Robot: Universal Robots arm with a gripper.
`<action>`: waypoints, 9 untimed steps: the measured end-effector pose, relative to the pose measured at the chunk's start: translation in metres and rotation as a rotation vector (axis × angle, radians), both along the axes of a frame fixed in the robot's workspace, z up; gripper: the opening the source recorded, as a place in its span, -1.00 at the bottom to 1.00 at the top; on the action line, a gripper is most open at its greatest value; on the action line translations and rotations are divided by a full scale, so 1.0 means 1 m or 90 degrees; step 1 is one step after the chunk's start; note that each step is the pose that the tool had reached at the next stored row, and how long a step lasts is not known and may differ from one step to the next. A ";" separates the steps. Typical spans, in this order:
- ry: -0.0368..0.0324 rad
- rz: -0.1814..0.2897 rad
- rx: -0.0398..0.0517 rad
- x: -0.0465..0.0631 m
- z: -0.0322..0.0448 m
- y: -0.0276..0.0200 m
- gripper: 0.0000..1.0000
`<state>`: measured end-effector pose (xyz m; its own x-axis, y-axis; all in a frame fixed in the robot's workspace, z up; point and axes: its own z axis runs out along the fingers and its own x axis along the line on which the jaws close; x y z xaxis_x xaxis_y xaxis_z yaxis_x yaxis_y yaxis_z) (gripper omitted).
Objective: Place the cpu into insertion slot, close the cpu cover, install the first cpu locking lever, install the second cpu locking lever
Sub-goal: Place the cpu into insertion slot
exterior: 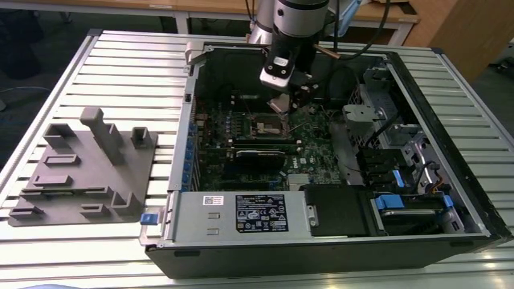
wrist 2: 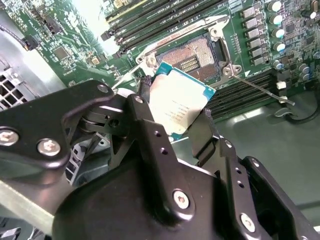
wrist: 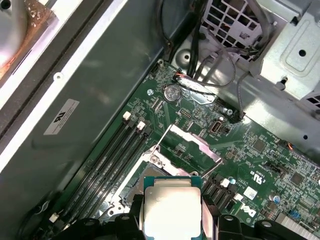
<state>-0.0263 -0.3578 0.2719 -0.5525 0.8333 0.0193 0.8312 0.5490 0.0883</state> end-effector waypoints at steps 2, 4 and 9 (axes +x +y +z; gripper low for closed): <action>0.0000 -0.007 0.0000 0.000 0.0000 0.0000 0.08; 0.0000 -0.009 -0.0001 0.000 0.0000 0.0000 0.08; 0.0000 -0.010 -0.0001 0.000 0.0000 0.0000 0.08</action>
<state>-0.0263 -0.3578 0.2719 -0.5397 0.8416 0.0193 0.8394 0.5363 0.0882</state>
